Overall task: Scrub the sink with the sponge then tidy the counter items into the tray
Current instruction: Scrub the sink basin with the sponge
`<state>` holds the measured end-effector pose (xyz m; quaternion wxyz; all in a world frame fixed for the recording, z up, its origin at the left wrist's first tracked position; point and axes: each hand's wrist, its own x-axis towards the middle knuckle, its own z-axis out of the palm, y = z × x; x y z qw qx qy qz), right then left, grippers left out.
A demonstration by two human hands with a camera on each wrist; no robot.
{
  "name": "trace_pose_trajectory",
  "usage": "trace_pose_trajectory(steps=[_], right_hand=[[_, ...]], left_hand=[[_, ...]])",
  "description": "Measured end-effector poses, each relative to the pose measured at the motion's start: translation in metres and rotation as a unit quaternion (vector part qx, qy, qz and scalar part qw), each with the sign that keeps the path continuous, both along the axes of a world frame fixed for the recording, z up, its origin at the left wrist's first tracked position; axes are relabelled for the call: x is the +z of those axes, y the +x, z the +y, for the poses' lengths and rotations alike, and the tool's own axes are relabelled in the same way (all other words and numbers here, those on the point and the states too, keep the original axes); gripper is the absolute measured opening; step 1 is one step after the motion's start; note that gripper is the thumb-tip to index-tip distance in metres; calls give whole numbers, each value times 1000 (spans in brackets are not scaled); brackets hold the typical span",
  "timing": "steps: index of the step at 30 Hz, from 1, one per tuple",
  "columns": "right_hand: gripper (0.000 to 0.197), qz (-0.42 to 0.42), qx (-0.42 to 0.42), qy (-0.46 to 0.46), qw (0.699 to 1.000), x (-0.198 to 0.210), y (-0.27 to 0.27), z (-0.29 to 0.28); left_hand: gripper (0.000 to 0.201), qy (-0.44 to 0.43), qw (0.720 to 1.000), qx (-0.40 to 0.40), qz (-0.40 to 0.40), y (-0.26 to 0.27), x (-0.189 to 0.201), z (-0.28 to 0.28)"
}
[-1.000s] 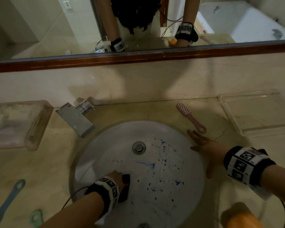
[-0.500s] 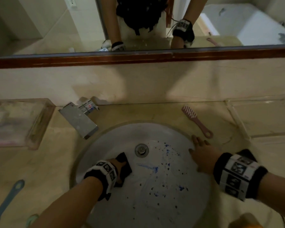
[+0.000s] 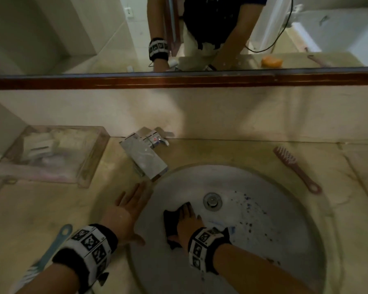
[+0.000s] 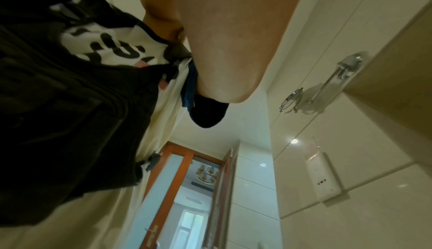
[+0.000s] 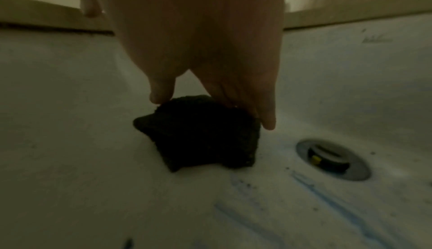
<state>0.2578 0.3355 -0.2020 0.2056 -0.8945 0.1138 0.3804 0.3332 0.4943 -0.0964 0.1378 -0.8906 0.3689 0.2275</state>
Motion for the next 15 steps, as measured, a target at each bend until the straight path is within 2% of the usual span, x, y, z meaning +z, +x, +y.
trace_pose_trajectory(steps=[2,3,6,9,12,13,15], right_hand=[[108,13,-51,0,999,-5,4,11],[107,21,-75,-4,997,-6,7,16],[77,21,-136,4,990,-9,13,29],[62,19,-95,6,995,3,14,29],[41,-49,-57,6,997,26,11,6],[36,-67,-62,1,996,30,10,-6],[35,-81,-79,-23,993,31,16,-29]], left_hand=[[137,4,997,59,39,-1,1,3],[136,3,997,65,44,1,-1,3],[136,-24,993,95,66,12,-4,0],[125,-2,989,97,111,31,3,-10],[98,-16,986,101,129,38,4,-12],[95,-23,986,104,128,37,3,-12],[101,-8,985,109,137,37,-1,-11]])
